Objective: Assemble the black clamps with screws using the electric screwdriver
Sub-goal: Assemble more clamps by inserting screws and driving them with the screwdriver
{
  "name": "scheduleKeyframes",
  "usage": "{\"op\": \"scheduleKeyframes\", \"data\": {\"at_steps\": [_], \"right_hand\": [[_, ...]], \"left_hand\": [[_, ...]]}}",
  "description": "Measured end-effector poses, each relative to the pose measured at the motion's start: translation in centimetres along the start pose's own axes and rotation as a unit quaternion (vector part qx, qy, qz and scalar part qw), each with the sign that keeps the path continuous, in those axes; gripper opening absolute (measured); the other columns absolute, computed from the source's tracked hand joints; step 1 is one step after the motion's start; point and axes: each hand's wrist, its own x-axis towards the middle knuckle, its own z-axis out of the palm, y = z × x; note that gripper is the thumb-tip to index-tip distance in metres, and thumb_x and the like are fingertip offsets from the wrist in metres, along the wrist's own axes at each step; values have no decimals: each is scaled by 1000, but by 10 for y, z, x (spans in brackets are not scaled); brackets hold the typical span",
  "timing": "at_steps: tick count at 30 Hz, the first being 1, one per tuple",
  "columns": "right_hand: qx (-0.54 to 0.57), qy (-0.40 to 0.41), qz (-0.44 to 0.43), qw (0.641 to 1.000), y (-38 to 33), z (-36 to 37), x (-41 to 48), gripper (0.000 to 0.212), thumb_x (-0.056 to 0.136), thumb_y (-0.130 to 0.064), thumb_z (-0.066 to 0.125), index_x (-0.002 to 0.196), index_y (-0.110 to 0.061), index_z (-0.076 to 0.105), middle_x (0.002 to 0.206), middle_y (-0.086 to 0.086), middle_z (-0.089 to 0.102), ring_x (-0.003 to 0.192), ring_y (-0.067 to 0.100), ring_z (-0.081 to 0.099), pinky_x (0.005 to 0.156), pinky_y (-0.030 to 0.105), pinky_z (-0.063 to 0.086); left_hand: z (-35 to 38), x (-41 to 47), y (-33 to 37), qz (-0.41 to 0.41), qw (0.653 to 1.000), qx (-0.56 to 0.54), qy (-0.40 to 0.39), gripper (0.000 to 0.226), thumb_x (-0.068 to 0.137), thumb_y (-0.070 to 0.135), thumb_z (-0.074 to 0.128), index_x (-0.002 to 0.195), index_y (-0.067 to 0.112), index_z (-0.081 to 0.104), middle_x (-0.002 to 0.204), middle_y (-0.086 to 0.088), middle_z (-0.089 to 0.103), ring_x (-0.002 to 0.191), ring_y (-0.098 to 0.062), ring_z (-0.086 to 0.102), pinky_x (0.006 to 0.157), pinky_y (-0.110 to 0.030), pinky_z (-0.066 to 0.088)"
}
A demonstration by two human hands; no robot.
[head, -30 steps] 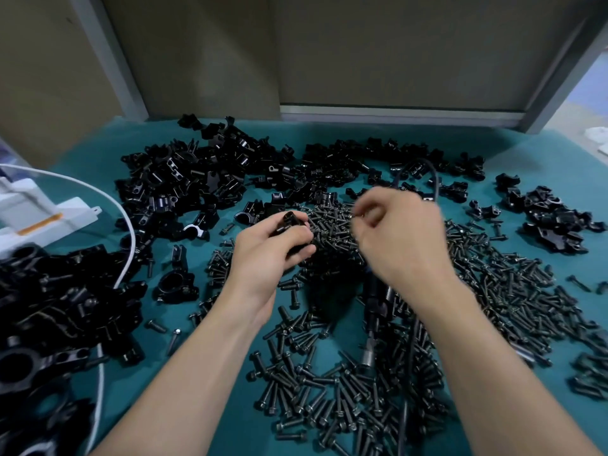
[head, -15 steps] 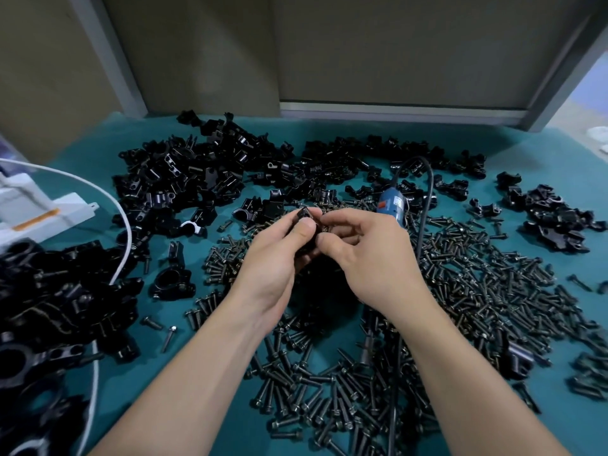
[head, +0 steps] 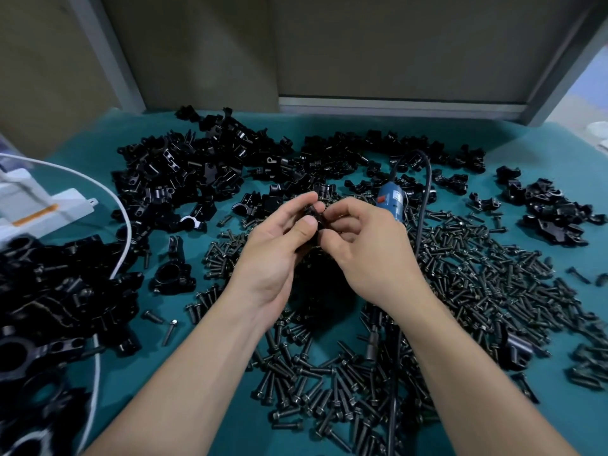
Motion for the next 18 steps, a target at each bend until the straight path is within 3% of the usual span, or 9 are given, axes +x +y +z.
{"op": "scheduleKeyframes", "data": {"at_steps": [6,9,11,14,16,18], "right_hand": [[-33,5,2,999,-4,2,-5,20,93,-31,75,110,-39,68,100,-14,75,89,3,71,88,33,60],[-132,47,-51,989,-16,-6,-11,17,87,-38,79,103,-35,72,94,-14,74,85,9,69,85,34,59],[-200,-49,-95,974,-28,-22,-14,5,84,-34,80,86,-35,75,80,-17,73,75,4,68,76,31,59],[-266,-314,-57,909,-50,-32,-31,11,78,-29,87,74,-34,78,72,-21,72,66,-4,66,61,14,50],[-328,-374,-62,865,-56,-28,-42,8,75,-29,88,78,-30,81,71,-15,71,67,0,64,60,13,42],[-398,-386,-83,828,-61,-18,-48,10,77,-28,87,85,-27,81,76,-12,68,80,6,63,64,18,36]], "left_hand": [[-3,3,-1,11,1000,-1,16,31,101,2,60,116,22,78,113,-5,79,108,-16,75,84,-20,58],[-6,7,1,32,998,33,48,30,101,5,61,108,28,80,110,-3,80,108,-17,74,95,-35,59],[-10,10,4,34,996,29,77,29,103,7,60,108,28,79,107,-1,80,107,-15,73,96,-37,57],[-14,11,9,18,996,-8,91,27,105,7,56,111,23,78,102,0,80,101,-10,74,83,-29,61],[-13,10,10,4,997,-14,81,27,106,8,55,111,21,78,102,-1,80,98,-10,74,80,-27,62],[-12,7,8,-4,998,-3,70,28,106,8,54,108,20,79,103,-3,79,98,-13,73,79,-28,62]]}}
